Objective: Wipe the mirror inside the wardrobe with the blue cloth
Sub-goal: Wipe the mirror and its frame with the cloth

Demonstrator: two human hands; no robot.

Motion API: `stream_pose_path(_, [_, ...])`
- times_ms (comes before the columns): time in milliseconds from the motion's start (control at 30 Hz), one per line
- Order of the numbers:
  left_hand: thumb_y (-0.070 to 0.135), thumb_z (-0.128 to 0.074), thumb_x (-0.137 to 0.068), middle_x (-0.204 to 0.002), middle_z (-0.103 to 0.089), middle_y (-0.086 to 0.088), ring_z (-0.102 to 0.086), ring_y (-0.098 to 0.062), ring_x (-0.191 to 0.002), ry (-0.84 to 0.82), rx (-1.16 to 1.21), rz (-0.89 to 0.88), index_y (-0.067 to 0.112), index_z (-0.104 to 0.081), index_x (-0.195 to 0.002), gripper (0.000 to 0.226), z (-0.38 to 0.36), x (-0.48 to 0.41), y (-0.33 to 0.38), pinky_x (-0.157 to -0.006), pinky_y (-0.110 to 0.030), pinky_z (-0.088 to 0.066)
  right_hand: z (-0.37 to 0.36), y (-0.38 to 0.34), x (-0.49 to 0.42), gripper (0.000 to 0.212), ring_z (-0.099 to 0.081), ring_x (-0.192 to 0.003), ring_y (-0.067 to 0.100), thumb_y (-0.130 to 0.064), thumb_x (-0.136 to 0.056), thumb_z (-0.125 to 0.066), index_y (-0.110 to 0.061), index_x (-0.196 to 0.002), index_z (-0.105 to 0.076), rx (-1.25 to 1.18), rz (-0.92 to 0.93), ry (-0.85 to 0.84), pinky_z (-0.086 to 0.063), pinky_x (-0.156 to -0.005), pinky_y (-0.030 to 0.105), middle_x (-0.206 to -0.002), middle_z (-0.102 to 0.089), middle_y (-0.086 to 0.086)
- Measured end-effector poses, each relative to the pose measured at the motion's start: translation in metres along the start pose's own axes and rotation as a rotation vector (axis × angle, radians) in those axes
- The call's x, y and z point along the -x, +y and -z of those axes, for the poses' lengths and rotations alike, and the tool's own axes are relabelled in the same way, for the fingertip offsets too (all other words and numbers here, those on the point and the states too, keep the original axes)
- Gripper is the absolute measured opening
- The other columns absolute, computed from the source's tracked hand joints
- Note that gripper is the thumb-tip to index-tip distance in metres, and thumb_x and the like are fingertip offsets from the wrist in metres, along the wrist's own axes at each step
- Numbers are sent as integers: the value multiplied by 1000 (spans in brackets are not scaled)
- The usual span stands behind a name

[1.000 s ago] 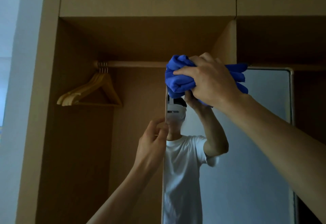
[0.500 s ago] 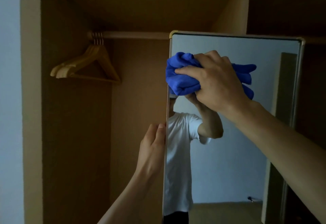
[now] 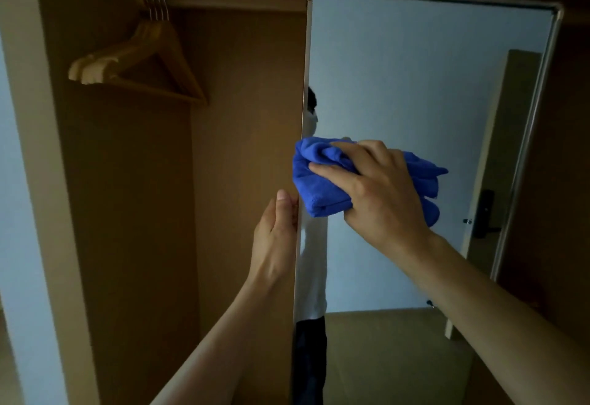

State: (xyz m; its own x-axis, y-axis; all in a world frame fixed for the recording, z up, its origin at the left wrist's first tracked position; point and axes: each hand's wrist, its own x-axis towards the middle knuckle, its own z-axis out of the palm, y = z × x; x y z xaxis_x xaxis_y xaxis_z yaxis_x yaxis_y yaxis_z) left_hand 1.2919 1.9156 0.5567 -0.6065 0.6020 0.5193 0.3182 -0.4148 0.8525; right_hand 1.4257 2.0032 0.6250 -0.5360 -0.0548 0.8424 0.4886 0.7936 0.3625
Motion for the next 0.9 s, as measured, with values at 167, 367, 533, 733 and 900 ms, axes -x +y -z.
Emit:
stream_pose_path(167, [51, -23, -109, -109, -74, -2, -68, -17, -106, 15, 3, 12, 21, -69, -114, 55, 0, 8, -13, -100, -46, -52, -13, -17, 30, 60, -51, -117, 33, -16, -81, -35, -27, -134, -61, -5, -51, -46, -41, -95, 51, -135, -59, 4])
stream_pose_path(367, [49, -25, -109, -112, -71, -13, -67, -30, -107, 29, 43, 73, 13, -64, -115, 54, 0, 15, -34, -98, -54, -51, -27, -29, 55, 58, -50, -114, 35, -9, -83, -49, -27, -137, -59, 26, -74, -42, -40, -95, 51, -132, -59, 7])
stream_pose_path(533, [52, -22, -109, -116, -70, -4, -66, -22, -110, 11, 23, 148, 20, -65, -118, 54, 3, 36, -63, -101, -52, -51, -38, -40, 79, 54, -52, -111, 35, -8, -84, -50, -26, -134, -62, 27, -57, -31, -39, -92, 49, -129, -61, 8])
stream_pose_path(733, [58, -21, -107, -108, -77, 3, -72, -11, -104, -2, 97, 236, 29, -70, -111, 57, 6, 47, -85, -92, -34, -55, -53, -58, 118, 52, -53, -115, 35, -8, -86, -43, -24, -131, -64, 10, -56, -101, -40, -94, 49, -139, -58, 8])
stream_pose_path(900, [62, -22, -104, -108, -76, 3, -71, -9, -103, 18, 104, 311, 32, -70, -109, 56, 6, 67, -111, -92, -34, -55, -66, -72, 149, 49, -50, -118, 34, -9, -86, -46, -25, -128, -65, -24, -93, -142, -38, -95, 49, -142, -55, 6])
